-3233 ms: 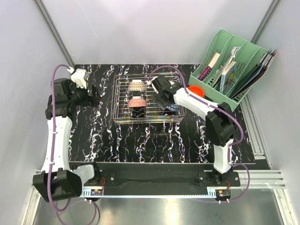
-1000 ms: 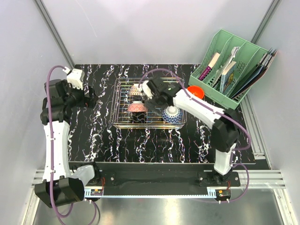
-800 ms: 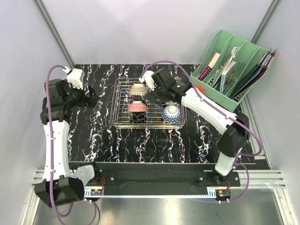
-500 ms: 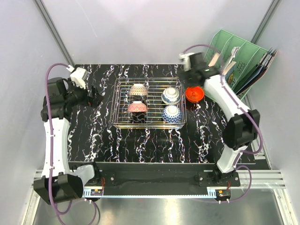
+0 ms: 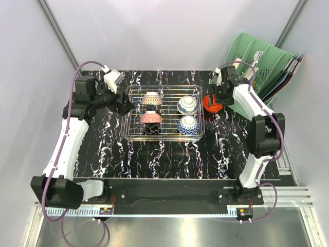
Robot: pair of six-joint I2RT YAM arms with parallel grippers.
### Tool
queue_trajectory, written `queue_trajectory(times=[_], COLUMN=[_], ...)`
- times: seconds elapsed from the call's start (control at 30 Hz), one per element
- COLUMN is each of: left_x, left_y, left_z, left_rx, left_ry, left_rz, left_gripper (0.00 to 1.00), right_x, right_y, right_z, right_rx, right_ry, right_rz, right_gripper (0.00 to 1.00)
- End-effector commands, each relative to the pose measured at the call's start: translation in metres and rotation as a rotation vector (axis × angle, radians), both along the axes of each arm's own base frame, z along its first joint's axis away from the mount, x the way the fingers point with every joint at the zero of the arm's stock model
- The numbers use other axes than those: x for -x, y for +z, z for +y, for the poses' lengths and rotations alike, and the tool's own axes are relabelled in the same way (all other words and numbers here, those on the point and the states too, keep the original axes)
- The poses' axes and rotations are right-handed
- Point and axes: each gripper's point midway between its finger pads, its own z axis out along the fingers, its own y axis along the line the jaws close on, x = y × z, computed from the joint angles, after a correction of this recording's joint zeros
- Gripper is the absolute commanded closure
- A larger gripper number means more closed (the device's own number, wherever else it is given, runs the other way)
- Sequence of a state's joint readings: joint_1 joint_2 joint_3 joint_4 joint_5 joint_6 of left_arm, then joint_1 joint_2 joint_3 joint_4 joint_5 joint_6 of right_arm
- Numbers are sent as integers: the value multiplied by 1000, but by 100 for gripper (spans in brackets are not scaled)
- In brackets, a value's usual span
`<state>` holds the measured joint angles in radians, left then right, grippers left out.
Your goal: Load the bowls into the dish rack
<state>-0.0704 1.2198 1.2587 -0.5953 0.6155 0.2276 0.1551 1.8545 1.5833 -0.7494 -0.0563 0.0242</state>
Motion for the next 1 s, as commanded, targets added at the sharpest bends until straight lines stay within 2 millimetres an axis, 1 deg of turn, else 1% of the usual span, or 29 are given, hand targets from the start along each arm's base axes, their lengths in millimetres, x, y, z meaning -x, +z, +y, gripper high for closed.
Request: queue_trajectory(times=[0.0,0.23,0.37,0.43,0.47,0.53,0.57,0.63,0.73,0.77,0.8,0.97], left_x=[-9,-4,1,1,2,3,5,6,8,10,10,12], left_y=[31,28,30,30,30,31,32,33,35,36,36,33], left_z=[-2,-1,-2,-2,-2,-2,-2,-2,-1,-1,-1,-2], left_rx=[3,0,5,4,5,3,6,7,8,8,9,12], left_ry=[9,8,5,4,3,3,5,3,5,9,7,4], left_rz=[-119,-121,-130,-131,-133,-137,-139,-142,-150,-154,-154,-144], left_gripper=[1,1,1,1,1,1,1,1,1,1,1,1], right_x=[-18,-33,-45,-49,-53,-56,-57,-57,-56,-57,-57,-64], right_y=[-10,-35,-49,-52,-54,-54,-56,-56,-51,-49,-47,-37], right_z=[-7,-17,-28,-29,-31,-32,-33,-34,-36,-36,-36,-41], right_rx=[-75,-71,-66,-62,-57,-48,-47,-39,-34,-36,-37,-15], right_ry=[-65,-105,-127,-134,-138,-143,-146,-151,-155,-154,-153,-166], right_rz=[3,32,40,39,37,28,31,26,13,4,-2,-46], right_gripper=[22,22,24,27,31,36,42,44,40,34,31,28])
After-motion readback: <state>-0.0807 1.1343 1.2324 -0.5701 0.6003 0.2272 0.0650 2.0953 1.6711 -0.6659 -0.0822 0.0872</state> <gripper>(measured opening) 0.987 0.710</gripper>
